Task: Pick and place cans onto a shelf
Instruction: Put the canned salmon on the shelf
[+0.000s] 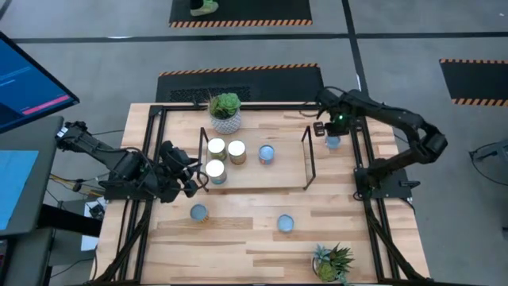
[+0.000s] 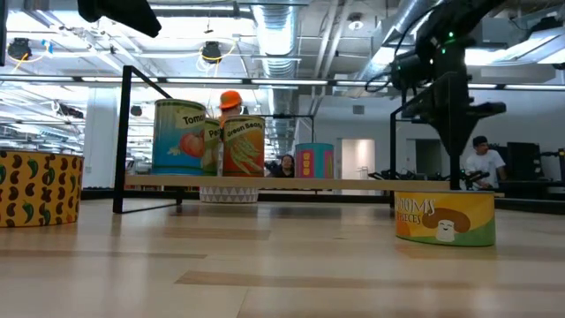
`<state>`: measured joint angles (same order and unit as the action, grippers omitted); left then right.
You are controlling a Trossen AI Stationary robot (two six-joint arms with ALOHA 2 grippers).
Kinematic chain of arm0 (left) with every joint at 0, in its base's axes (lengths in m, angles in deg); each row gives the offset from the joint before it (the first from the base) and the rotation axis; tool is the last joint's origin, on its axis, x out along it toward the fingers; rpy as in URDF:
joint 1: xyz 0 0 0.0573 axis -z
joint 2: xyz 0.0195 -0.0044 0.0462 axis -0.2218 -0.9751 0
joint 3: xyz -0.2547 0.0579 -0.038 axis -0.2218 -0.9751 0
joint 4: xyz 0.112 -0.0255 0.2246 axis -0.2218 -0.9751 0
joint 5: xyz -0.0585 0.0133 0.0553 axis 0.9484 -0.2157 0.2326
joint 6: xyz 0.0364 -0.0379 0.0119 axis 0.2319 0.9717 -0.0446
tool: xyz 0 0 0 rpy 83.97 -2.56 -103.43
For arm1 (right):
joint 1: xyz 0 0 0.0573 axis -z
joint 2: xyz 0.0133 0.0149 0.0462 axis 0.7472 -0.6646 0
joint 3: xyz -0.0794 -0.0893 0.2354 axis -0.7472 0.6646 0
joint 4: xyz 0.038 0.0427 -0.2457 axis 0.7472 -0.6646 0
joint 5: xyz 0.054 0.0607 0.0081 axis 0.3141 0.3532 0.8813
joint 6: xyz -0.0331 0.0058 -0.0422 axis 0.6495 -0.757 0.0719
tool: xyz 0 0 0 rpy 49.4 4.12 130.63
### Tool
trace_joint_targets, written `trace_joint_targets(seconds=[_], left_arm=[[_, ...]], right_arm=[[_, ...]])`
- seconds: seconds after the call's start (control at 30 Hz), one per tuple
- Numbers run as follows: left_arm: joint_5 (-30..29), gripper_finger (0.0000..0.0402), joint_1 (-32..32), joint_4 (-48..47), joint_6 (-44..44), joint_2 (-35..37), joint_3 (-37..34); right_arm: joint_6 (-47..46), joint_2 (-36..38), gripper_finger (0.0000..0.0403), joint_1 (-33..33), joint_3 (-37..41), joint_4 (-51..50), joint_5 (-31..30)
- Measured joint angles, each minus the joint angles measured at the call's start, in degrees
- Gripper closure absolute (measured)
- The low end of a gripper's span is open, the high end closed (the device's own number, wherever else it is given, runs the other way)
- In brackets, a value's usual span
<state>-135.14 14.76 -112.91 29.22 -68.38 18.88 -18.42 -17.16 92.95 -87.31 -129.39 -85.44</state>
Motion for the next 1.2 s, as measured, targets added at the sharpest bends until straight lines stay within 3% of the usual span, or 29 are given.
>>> trace_joint_targets(seconds=[0.3,0.77,1.2], left_arm=[[1.5,0.0329,0.0,0.0,0.0,0.0,0.0],[4.2,0.0329,0.0,0.0,0.0,0.0,0.0],[4.3,0.0329,0.0,0.0,0.0,0.0,0.0]], right_arm=[[-2.3,-3.2,0.0316,-0.4,6.7,14.2,-2.2],[-3.2,-3.8,0.0313,3.2,7.8,15.2,-3.5],[-5.2,-10.9,0.0222,0.7,7.8,14.7,-3.0]])
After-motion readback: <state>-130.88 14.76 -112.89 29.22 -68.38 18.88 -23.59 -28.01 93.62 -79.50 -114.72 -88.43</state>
